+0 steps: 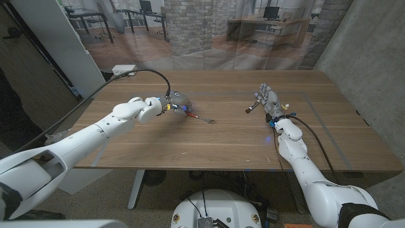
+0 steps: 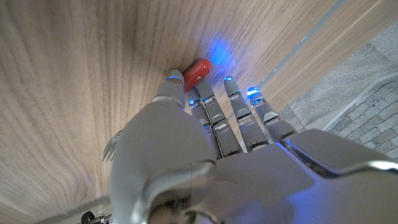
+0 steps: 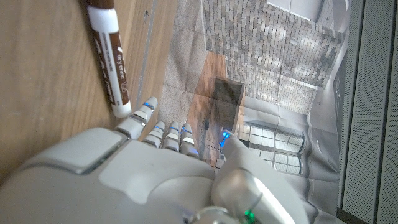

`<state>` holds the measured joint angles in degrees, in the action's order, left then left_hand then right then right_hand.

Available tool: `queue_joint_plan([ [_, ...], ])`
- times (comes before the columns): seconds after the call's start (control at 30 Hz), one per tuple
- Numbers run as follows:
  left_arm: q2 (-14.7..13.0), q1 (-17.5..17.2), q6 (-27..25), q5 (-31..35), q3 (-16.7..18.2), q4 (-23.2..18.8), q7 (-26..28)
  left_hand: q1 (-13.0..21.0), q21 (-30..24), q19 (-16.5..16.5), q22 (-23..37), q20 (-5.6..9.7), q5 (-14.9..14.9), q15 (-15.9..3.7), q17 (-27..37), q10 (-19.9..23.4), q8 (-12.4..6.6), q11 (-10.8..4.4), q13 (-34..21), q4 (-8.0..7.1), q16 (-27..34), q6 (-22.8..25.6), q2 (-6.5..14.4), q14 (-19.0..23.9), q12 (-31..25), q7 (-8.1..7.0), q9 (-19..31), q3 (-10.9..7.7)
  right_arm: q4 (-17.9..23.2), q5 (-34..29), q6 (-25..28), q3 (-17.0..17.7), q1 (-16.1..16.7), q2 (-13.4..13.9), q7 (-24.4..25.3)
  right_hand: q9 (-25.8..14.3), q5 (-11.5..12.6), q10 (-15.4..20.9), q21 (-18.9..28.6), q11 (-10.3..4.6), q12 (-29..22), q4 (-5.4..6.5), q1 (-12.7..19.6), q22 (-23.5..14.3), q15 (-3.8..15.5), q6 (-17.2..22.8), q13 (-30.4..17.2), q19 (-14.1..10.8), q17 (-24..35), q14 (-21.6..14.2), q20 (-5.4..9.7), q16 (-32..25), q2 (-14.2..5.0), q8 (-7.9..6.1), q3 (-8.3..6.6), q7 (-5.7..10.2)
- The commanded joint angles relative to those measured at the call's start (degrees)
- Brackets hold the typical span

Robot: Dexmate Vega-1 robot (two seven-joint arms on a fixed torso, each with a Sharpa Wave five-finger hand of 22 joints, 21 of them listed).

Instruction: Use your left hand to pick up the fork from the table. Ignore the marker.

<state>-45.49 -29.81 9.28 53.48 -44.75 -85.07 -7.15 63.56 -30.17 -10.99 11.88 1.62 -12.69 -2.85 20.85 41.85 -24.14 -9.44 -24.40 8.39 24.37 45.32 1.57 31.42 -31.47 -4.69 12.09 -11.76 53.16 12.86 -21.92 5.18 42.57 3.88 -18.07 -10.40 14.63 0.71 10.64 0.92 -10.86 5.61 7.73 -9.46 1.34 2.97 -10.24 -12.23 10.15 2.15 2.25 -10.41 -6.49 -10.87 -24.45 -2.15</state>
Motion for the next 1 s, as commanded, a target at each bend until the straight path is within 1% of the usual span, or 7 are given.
queue_joint_plan([
  [0.03,1.0,1.1,0.9,-0.1,-1.6,3.2,3.3,2.0,-0.9,-1.3,0.2,0.68,0.5,-9.51,0.7,3.0,-1.6,-0.7,-0.6,0.63,1.6,3.5,0.7,3.5,-1.3,-0.25,0.1,-0.58,-2.3,-0.7,-0.3,-0.2,-1.5,0.3,0.3,-0.1,0.2,0.4,0.4,-0.03,0.0,-0.27,-0.3,-0.3,-0.24,0.4,-0.3,-0.2,0.2,-0.1,0.43,-0.2,0.05,-0.15,0.05,0.09],
  [0.07,1.1,1.1,0.9,-0.2,-1.7,3.4,3.6,2.4,-1.0,-1.5,0.2,0.76,0.6,-9.61,0.8,3.9,-1.89,-0.7,-0.7,0.76,1.8,4.1,0.9,3.9,-1.6,-0.37,0.1,-0.71,-2.5,-0.6,-0.3,-0.2,-1.6,0.3,0.3,-0.1,0.2,0.4,0.4,0.04,0.0,-0.27,-0.3,-0.3,-0.28,0.4,-0.3,-0.2,0.2,-0.1,0.46,-0.2,0.04,-0.14,0.05,0.04],
  [0.17,1.3,1.2,1.4,-0.5,-1.8,4.3,5.6,7.0,-2.3,-2.8,0.3,1.07,1.7,-10.09,1.9,9.8,-5.08,-1.21,-1.8,1.5,3.9,11.1,3.1,8.4,-3.9,-0.16,0.1,-2.39,-3.2,-0.8,-0.5,-0.3,-1.9,0.3,0.3,-0.1,0.2,0.4,0.4,-0.03,0.0,-0.28,-0.3,-0.3,-0.23,0.4,-0.3,-0.2,0.2,-0.1,0.48,-0.2,0.04,-0.15,0.04,0.08],
  [0.23,1.2,1.2,1.2,0.0,-2.1,4.3,6.4,10.1,-3.2,-3.6,0.4,1.44,1.8,-10.8,3.2,12.9,-6.35,-1.38,-2.1,1.91,6.0,14.4,4.1,12.2,-4.7,0.65,-0.1,-3.48,-3.7,-0.8,-0.7,-0.3,-2.2,0.3,0.3,-0.1,0.2,0.4,0.4,-0.03,0.0,-0.29,-0.3,-0.3,-0.19,0.4,-0.3,-0.2,0.2,-0.1,0.49,-0.2,0.04,-0.14,0.04,0.09],
  [0.57,1.0,1.5,1.1,0.3,-2.7,4.4,8.1,12.6,-5.8,-5.7,0.6,3.05,2.2,-10.97,6.0,17.8,-6.68,-1.4,-1.2,1.37,8.2,17.3,3.6,16.4,-4.2,1.25,-1.1,-3.74,-4.8,-1.1,-1.3,-0.5,-2.9,0.5,0.3,-0.1,0.2,0.4,0.4,-0.03,0.0,-0.31,-0.3,-0.3,-0.21,0.4,-0.3,-0.2,0.2,-0.1,0.46,-0.2,0.05,-0.14,0.05,0.07],
  [0.83,0.5,1.1,1.2,-0.7,-2.1,3.4,8.3,13.8,-8.2,-8.3,1.1,2.42,2.6,-10.96,7.0,18.5,-6.2,-0.54,-1.9,1.33,8.8,18.0,2.9,18.9,-3.9,1.6,-1.3,-3.58,-4.4,-1.2,-1.3,-0.7,-2.8,0.5,0.4,-0.1,0.2,0.4,0.3,-0.06,0.0,-0.33,-0.3,-0.3,-0.19,0.3,-0.3,-0.2,0.2,-0.1,0.49,-0.2,0.04,-0.12,0.04,0.03],
  [1.0,0.3,0.5,1.0,-1.5,-1.3,3.0,9.6,14.3,-8.9,-8.5,1.3,2.42,2.6,-10.96,7.2,18.8,-6.04,-0.46,-2.2,1.34,8.8,18.2,2.7,19.5,-3.8,2.09,-1.3,-3.58,-3.9,-1.1,-1.1,-0.8,-2.5,0.5,0.4,-0.1,0.3,0.4,0.3,-0.06,0.0,-0.35,-0.3,-0.3,-0.19,0.4,-0.3,-0.2,0.2,-0.1,0.51,-0.2,0.04,-0.13,0.04,0.05],
])
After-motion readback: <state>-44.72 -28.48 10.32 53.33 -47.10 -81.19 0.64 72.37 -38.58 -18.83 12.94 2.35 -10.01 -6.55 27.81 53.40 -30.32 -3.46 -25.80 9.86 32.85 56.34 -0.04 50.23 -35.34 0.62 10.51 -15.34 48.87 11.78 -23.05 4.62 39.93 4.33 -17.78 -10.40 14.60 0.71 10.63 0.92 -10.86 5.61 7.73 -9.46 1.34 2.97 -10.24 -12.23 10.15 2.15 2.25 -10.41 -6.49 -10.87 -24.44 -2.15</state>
